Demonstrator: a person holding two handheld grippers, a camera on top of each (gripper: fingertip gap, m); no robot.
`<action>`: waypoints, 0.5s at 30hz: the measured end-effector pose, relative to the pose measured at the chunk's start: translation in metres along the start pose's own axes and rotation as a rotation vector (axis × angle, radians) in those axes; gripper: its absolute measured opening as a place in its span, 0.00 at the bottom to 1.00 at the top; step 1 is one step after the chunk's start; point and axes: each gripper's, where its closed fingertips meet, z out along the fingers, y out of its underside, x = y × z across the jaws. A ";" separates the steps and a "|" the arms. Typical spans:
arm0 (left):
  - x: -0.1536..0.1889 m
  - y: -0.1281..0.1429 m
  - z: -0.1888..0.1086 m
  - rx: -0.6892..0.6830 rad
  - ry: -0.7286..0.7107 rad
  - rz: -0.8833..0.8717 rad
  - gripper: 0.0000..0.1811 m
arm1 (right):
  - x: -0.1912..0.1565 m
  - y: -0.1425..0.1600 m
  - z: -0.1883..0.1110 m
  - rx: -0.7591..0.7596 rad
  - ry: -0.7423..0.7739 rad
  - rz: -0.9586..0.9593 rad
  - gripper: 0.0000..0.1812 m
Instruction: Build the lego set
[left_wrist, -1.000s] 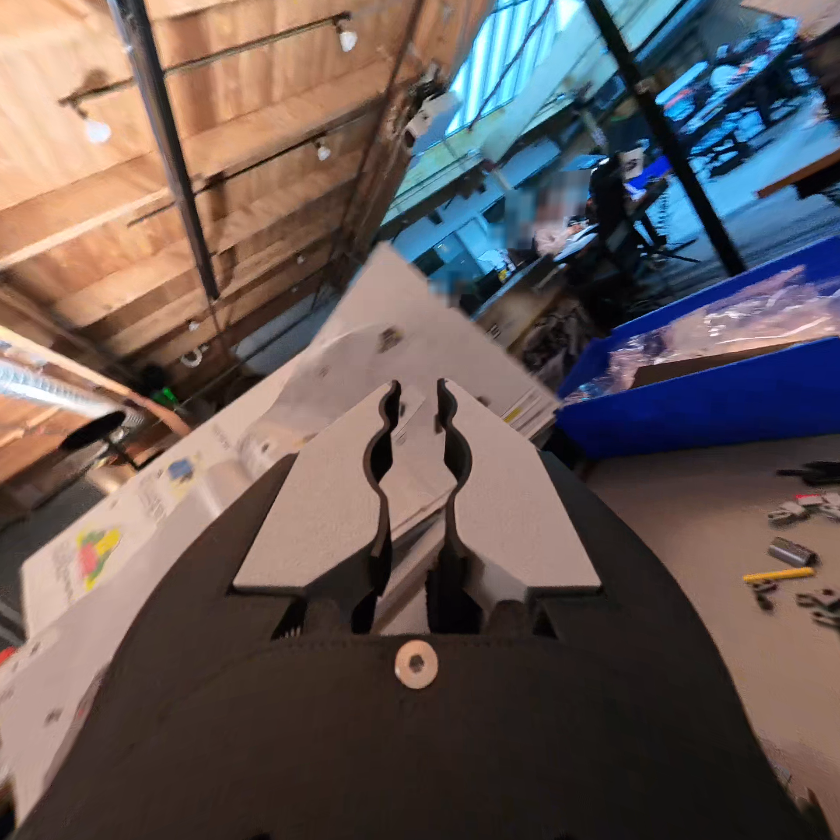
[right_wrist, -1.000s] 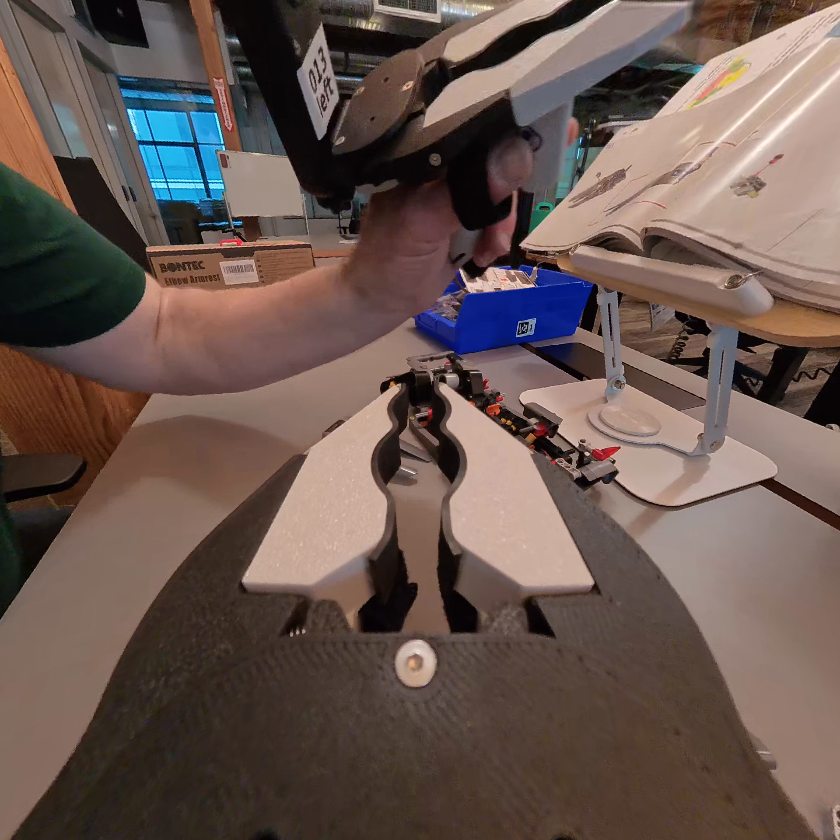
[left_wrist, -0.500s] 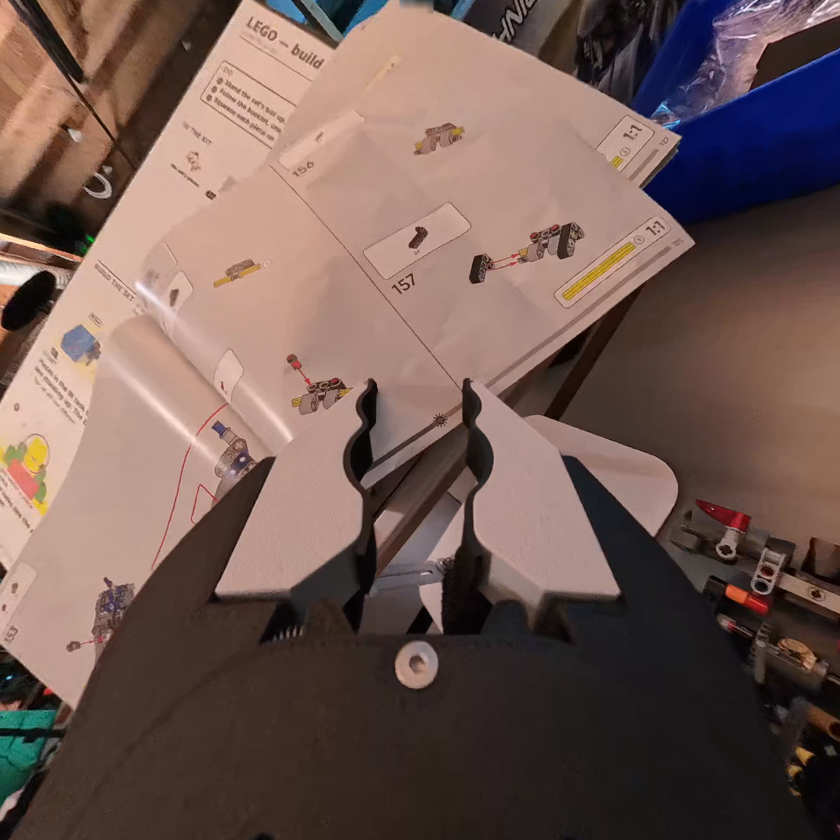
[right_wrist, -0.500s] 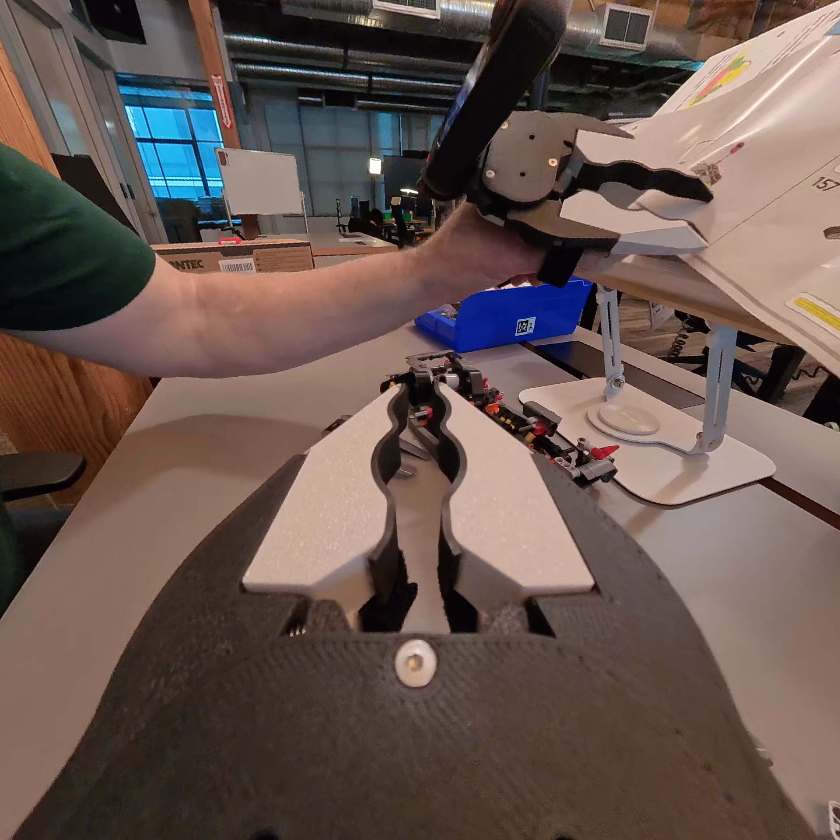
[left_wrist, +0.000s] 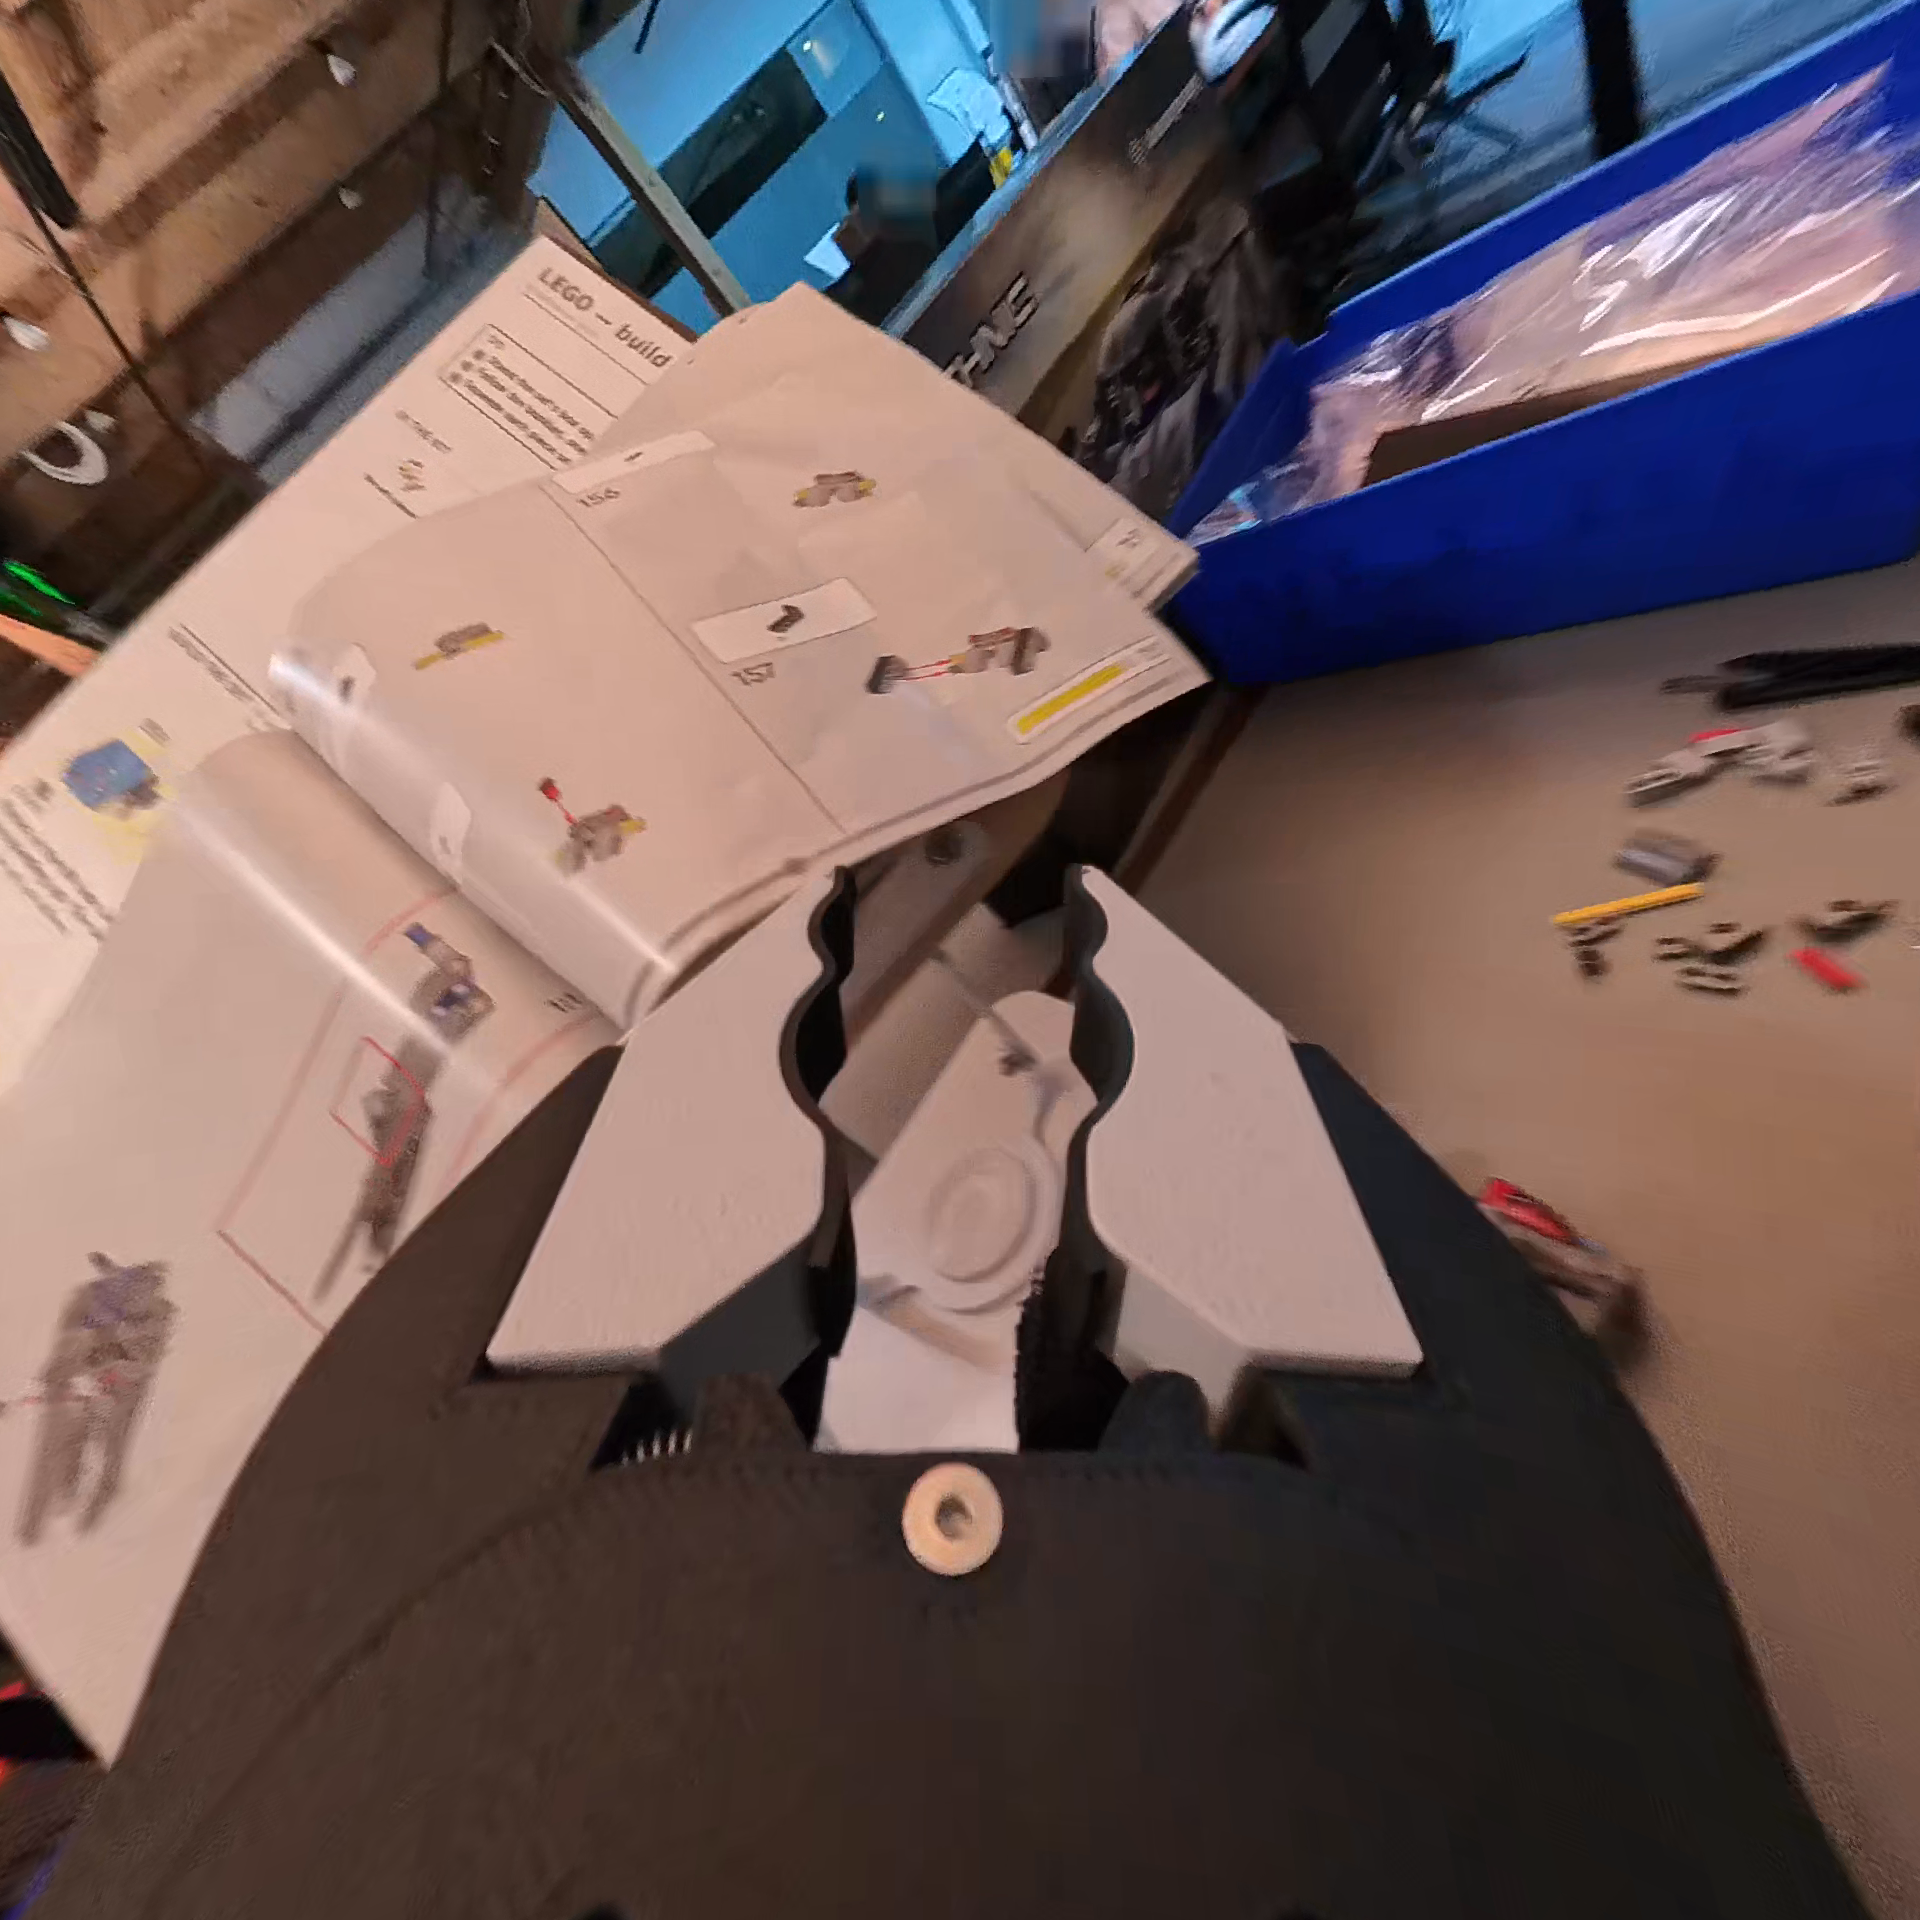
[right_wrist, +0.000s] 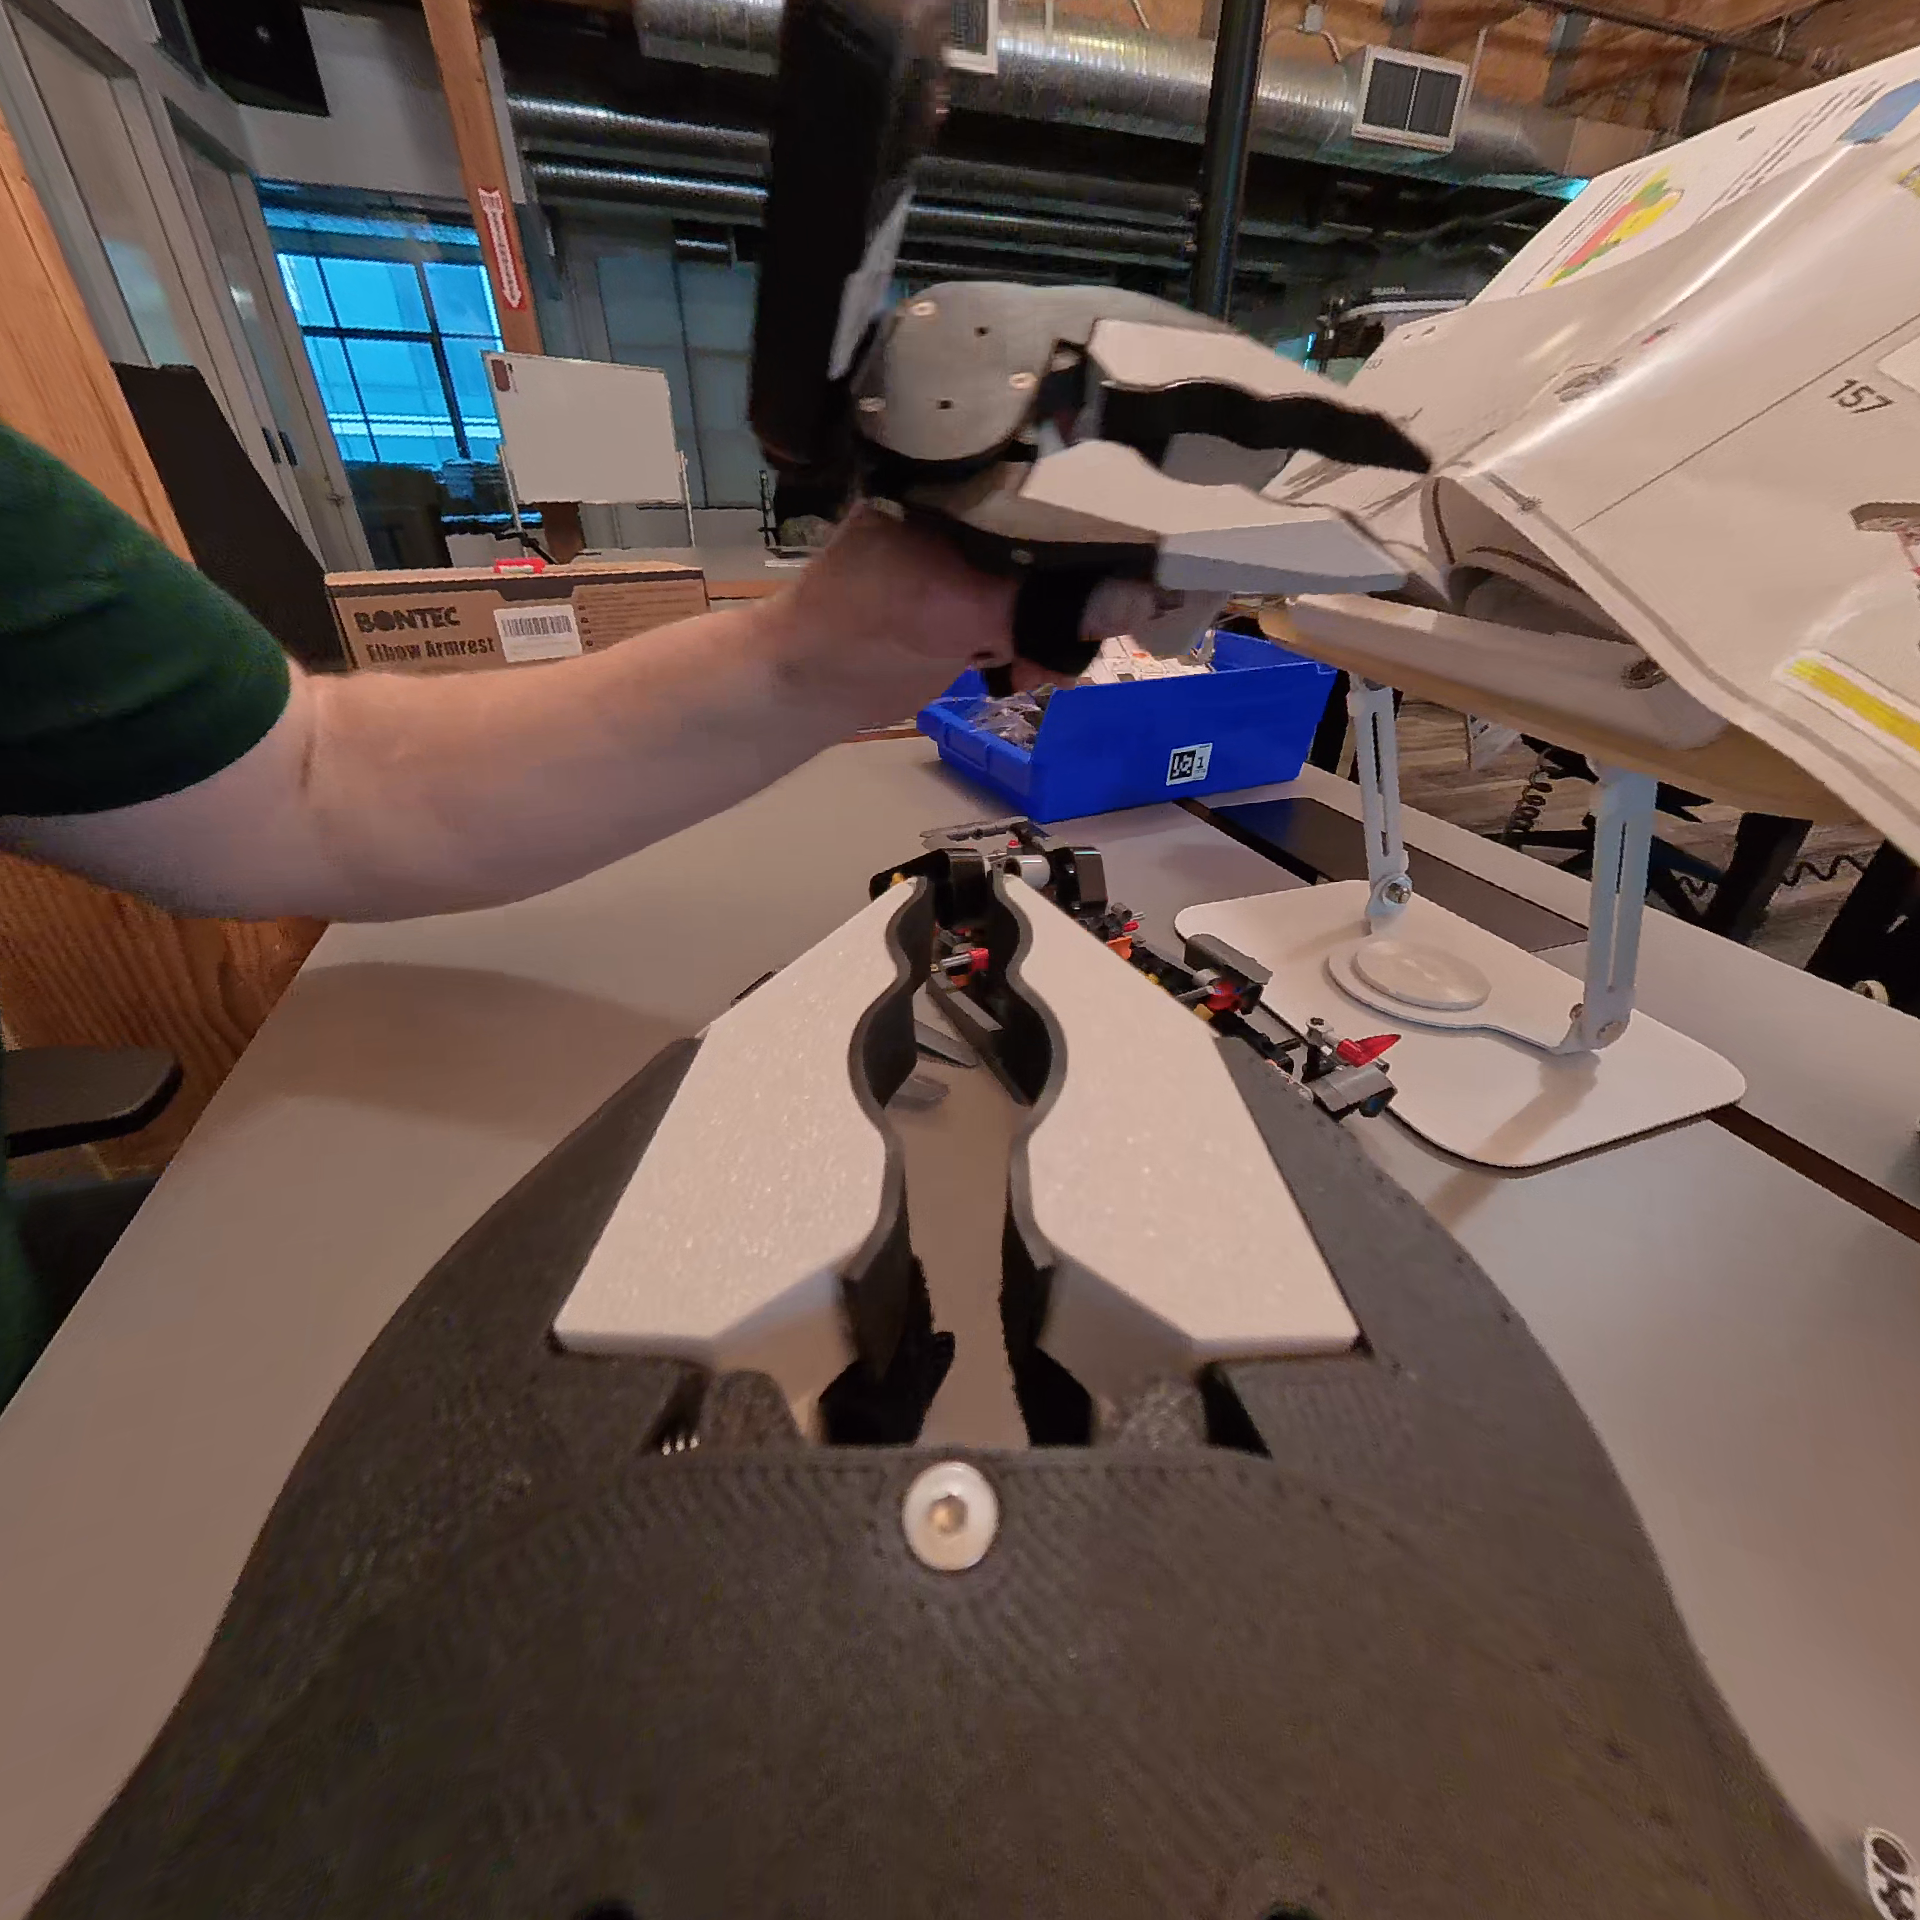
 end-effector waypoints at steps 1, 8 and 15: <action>0.009 -0.001 -0.007 0.014 0.027 -0.031 0.21 | 0.001 0.000 0.000 0.000 0.003 0.002 0.04; 0.070 0.001 -0.043 0.075 0.193 -0.135 0.24 | 0.006 0.000 -0.001 0.007 0.021 0.020 0.04; 0.109 0.004 -0.047 0.129 0.207 -0.115 0.27 | 0.014 -0.004 -0.006 0.039 0.045 0.059 0.04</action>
